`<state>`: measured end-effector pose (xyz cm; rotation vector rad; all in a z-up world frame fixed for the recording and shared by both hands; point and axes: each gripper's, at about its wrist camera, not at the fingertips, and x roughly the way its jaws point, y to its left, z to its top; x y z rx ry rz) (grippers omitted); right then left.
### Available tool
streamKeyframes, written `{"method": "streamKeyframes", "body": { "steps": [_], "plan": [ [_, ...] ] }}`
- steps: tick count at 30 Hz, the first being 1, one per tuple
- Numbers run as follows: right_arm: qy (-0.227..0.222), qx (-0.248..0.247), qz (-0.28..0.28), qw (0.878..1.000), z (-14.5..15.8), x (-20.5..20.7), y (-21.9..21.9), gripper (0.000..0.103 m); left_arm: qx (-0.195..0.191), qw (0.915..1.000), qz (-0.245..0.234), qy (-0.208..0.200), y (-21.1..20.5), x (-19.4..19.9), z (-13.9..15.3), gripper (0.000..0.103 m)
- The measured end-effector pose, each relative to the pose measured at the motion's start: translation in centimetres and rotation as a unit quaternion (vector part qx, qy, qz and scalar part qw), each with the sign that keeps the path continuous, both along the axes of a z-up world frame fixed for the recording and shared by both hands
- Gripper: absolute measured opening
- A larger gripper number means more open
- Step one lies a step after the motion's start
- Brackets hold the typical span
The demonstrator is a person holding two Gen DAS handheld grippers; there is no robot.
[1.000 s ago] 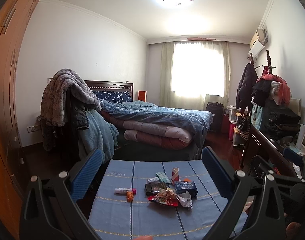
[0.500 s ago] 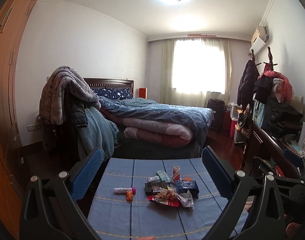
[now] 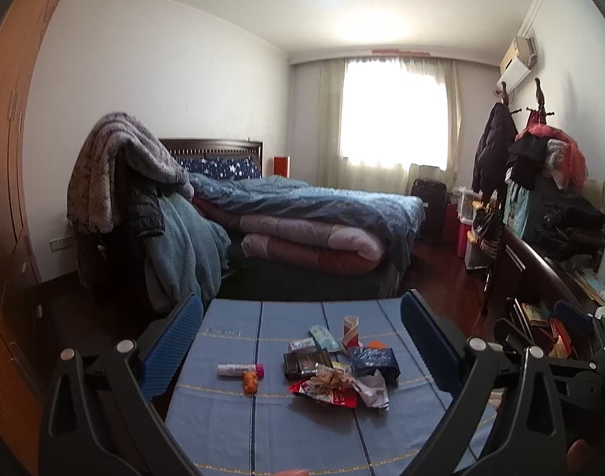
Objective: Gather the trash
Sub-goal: 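Grasp the orange gummy with the left tool while the right tool grasps the white receipt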
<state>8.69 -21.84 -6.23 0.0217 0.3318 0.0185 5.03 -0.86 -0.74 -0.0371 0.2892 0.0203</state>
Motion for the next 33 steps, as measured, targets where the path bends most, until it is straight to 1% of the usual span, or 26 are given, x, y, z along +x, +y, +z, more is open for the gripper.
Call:
{"method": "streamKeyframes", "body": {
  "steps": [3, 5, 6, 7, 10, 12, 15, 17, 19, 20, 21, 24, 25, 27, 28, 29, 32, 33],
  "plan": [
    [0.022, -0.003, 0.007, 1.000, -1.7, 1.5, 0.0, 0.099, 0.003, 0.9998, 0.004, 0.021, 0.3, 1.8, -1.6, 0.100],
    [0.045, -0.011, 0.011, 0.999, -3.2, 2.7, 0.2, 0.099, 0.004, 0.9990, 0.008, 0.045, 0.5, 3.4, -3.3, 0.099],
    [0.057, -0.014, 0.014, 0.998, -4.0, 3.3, 0.2, 0.099, 0.005, 0.9978, 0.010, 0.066, 0.8, 4.5, -4.5, 0.099],
    [0.072, -0.016, 0.017, 0.997, -5.0, 4.1, 0.3, 0.099, 0.003, 0.9970, 0.010, 0.077, 0.9, 5.1, -5.3, 0.099],
    [0.113, -0.014, 0.032, 0.993, -8.1, 6.3, 0.3, 0.099, -0.009, 0.9901, 0.007, 0.140, 1.5, 8.8, -9.5, 0.099],
    [0.138, -0.005, 0.045, 0.989, -10.0, 7.6, 0.4, 0.099, -0.013, 0.9863, -0.001, 0.165, 1.5, 10.6, -11.5, 0.099],
    [0.164, -0.003, 0.056, 0.985, -12.0, 9.0, 0.7, 0.099, -0.005, 0.9804, -0.017, 0.196, 0.6, 13.6, -14.4, 0.099],
    [0.174, -0.006, 0.058, 0.983, -12.8, 9.7, 0.9, 0.099, 0.001, 0.9772, -0.023, 0.211, 0.1, 15.1, -16.0, 0.099],
    [0.182, -0.012, 0.058, 0.981, -13.4, 10.2, 1.0, 0.099, 0.013, 0.9744, -0.012, 0.224, 0.4, 16.5, -17.1, 0.099],
    [0.186, -0.013, 0.059, 0.981, -13.7, 10.4, 1.0, 0.099, 0.012, 0.9731, 0.000, 0.230, 1.4, 17.6, -17.8, 0.099],
    [0.189, -0.014, 0.060, 0.980, -13.9, 10.7, 1.0, 0.099, 0.006, 0.9716, 0.003, 0.237, 2.0, 18.1, -18.1, 0.099],
    [0.201, -0.015, 0.060, 0.978, -14.8, 11.5, 0.9, 0.099, -0.028, 0.9669, 0.000, 0.254, 4.6, 19.2, -19.1, 0.099],
    [0.206, -0.014, 0.062, 0.977, -15.1, 11.7, 1.0, 0.099, -0.030, 0.9658, 0.006, 0.258, 5.5, 19.6, -19.6, 0.099],
    [0.212, -0.012, 0.065, 0.975, -15.4, 12.1, 1.1, 0.099, -0.019, 0.9624, 0.028, 0.270, 6.5, 20.4, -20.6, 0.099],
    [0.214, -0.012, 0.068, 0.974, -15.6, 12.3, 1.3, 0.099, -0.013, 0.9574, 0.046, 0.285, 7.3, 21.1, -21.6, 0.099],
    [0.216, -0.012, 0.070, 0.974, -15.8, 12.5, 1.4, 0.099, -0.013, 0.9538, 0.053, 0.295, 7.6, 21.5, -22.0, 0.099],
    [0.220, -0.016, 0.078, 0.972, -16.3, 13.1, 2.0, 0.099, -0.038, 0.9437, 0.061, 0.323, 8.8, 22.5, -23.9, 0.099],
    [0.222, -0.017, 0.080, 0.972, -16.4, 13.3, 2.2, 0.099, -0.044, 0.9422, 0.061, 0.326, 8.9, 22.6, -24.5, 0.099]
  ]
}}
